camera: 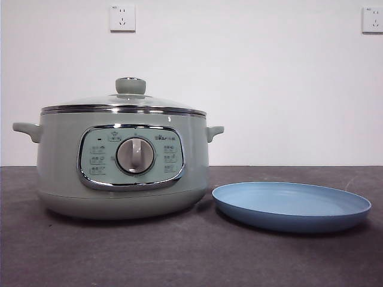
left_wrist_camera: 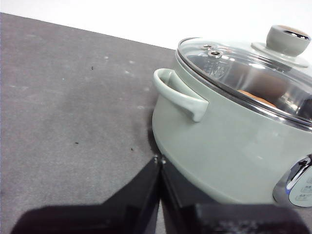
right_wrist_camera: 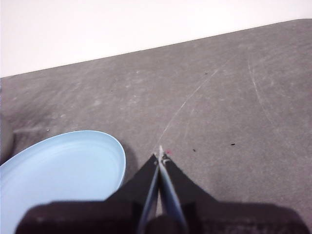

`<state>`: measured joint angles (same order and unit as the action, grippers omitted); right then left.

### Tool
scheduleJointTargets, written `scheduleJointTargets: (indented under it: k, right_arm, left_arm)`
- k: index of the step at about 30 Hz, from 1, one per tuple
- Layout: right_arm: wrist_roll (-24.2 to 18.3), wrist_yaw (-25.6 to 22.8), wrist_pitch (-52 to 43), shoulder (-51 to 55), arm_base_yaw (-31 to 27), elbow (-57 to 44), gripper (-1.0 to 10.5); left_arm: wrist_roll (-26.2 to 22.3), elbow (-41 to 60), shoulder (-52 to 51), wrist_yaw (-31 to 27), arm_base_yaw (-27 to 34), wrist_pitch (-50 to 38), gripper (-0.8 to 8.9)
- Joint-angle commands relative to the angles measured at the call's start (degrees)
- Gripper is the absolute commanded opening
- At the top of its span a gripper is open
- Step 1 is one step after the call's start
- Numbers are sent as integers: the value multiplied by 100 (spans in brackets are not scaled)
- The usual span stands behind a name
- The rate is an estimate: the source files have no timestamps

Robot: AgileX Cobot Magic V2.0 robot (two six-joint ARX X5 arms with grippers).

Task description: Take the potato out from the steamer,put the potato on the plate,close the lid

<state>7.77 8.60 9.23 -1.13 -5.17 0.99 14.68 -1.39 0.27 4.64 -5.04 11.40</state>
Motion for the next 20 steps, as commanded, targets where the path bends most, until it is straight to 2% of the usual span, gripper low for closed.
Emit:
scheduleJointTargets:
  k: [1, 5, 7, 13, 16, 20]
  right_arm:
    - [48, 4, 26, 0, -2, -66, 0]
    - [94, 44, -44, 0, 4, -66, 0]
    - [247, 39, -50, 0, 2, -66, 0]
    - [1530, 37, -175, 0, 2, -63, 0]
    - [2118, 109, -192, 0, 2, -33, -2]
    - [2288, 503, -190, -28, 2, 282, -11]
  left_arm:
    - [35, 70, -7, -9, 15, 20, -3]
    - [35, 70, -7, -15, 15, -52, -2]
    - [39, 70, -7, -7, 15, -125, -2]
    - [48, 68, -7, 37, 15, -219, -2]
    - [260, 46, -7, 415, 15, -313, -4]
    - [678, -238, -4, 883, 15, -269, -6]
